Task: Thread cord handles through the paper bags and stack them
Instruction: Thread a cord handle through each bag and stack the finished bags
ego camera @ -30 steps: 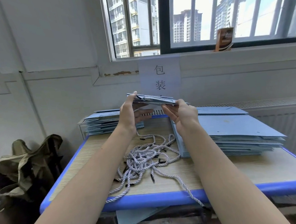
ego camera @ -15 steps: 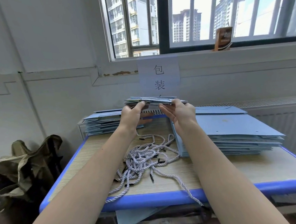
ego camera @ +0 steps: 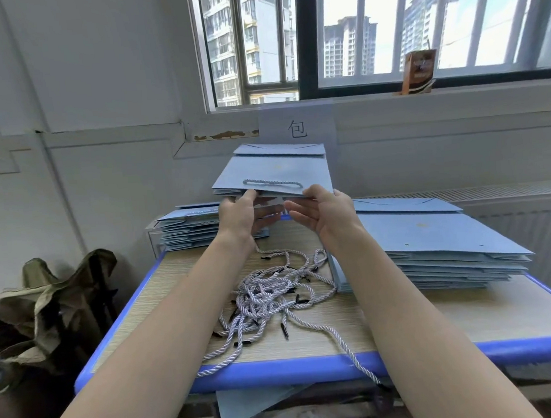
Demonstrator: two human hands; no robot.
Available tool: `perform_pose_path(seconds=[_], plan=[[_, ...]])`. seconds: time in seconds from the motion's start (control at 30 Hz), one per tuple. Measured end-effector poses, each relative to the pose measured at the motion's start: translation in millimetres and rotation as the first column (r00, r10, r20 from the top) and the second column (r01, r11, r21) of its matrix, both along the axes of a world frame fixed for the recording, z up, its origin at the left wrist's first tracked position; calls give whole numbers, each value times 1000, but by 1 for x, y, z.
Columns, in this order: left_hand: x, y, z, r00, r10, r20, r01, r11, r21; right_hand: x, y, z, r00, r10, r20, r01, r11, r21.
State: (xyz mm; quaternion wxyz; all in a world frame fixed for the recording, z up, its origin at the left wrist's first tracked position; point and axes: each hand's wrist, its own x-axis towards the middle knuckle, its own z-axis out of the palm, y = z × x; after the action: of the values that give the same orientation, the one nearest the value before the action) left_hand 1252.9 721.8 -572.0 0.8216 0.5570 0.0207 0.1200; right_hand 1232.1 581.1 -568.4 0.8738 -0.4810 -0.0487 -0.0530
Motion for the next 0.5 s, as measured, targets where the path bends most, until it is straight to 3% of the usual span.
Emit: perform_pose_path(seconds=[0.2, 0.37, 0.5], plan=[[-7, -4, 4, 985, -134, 108, 127, 989, 76, 7, -5, 0, 998, -9, -56, 16, 992, 129], [1, 0, 1, 1000, 21, 19, -22, 997, 71, 4, -4, 0, 997, 53, -49, -52, 998, 24], [1, 3, 4, 998, 34, 53, -36, 998, 51, 3, 1, -1, 996, 77, -34, -76, 996, 39]])
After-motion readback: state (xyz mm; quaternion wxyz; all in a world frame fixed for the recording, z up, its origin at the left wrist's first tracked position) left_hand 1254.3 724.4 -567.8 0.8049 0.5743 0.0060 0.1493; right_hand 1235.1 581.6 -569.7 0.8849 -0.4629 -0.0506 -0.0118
